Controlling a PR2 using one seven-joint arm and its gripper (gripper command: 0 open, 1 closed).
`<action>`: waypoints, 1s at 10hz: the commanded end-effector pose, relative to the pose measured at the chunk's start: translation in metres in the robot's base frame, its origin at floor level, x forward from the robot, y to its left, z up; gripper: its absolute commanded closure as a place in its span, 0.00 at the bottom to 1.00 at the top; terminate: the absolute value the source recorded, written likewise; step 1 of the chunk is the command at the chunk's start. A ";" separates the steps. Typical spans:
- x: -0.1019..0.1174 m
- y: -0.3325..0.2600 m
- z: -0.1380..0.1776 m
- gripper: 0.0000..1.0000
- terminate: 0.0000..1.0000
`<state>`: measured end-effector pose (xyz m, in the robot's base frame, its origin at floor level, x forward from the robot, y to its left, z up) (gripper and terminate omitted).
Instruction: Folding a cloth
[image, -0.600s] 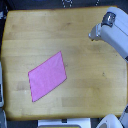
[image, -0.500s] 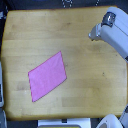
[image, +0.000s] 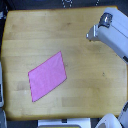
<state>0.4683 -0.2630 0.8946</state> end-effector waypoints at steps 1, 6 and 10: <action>-0.020 0.075 -0.040 0.00 0.00; -0.032 0.156 -0.076 0.00 0.00; -0.043 0.215 -0.092 0.00 0.00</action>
<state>0.4345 -0.1162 0.8266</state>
